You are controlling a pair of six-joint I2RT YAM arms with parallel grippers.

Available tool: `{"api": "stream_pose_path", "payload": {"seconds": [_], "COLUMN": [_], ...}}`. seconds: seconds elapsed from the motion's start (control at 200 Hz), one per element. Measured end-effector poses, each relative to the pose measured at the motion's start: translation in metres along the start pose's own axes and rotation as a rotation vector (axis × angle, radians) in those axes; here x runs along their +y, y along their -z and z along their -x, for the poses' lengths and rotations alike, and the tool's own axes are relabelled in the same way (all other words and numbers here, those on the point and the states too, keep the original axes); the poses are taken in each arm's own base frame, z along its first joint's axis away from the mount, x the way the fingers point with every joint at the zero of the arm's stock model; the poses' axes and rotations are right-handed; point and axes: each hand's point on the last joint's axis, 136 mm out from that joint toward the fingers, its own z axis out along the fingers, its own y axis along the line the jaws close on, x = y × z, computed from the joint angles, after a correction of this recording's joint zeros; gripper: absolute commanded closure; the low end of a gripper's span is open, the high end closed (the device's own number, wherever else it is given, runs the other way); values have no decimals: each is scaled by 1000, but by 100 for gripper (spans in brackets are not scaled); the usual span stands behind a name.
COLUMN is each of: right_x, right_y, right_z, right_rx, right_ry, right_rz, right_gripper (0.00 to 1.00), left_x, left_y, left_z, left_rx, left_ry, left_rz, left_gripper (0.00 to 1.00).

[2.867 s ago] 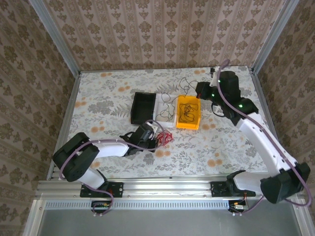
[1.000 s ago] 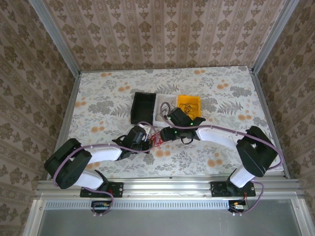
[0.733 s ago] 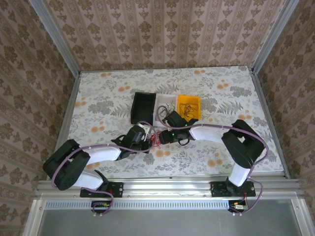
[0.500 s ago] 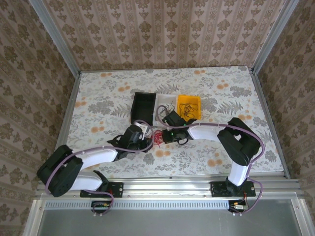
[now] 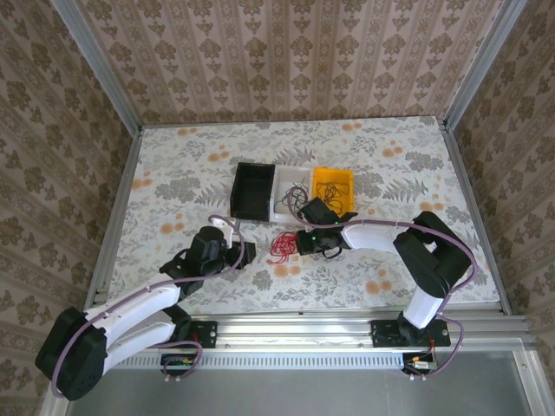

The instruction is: Untangle the cables

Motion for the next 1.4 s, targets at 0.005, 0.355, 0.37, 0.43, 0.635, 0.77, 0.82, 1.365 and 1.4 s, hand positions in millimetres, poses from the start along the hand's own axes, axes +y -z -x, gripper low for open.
{"api": "stream_pose_path", "payload": {"seconds": [0.005,0.355,0.37,0.43,0.635,0.77,0.82,1.365,1.4], "right_x": [0,1,1,2,2,2,3,3,3], "right_y": [0,-1,-1,-1,0,0,0,0,0], "right_z": [0,-1,-1,-1,-2,-2,-2,-3,-3], "right_rx": [0,11,11,12,16,18,20,23,23], "right_ry": [0,-2,-2,-2,-2,6,8,13,13], "right_rz": [0,10,11,13,20,23,23,25,25], "right_gripper": [91,91,91,91,91,91,91,91,91], "left_x": [0,-34,-35,-38,-41,-41,-41,-48,-49], "left_y": [0,-34,-35,-41,-54,-59,-61,-74,-75], "left_z": [0,-53,-54,-58,-61,-56,-53,-46,-50], "left_rx": [2,277,284,303,330,317,305,283,296], "left_ry": [-1,-111,-114,-127,-159,-176,-182,-244,-250], "left_rz": [-1,-88,-90,-100,-100,-93,-90,-76,-78], "left_gripper": [56,57,57,58,58,57,56,57,57]}}
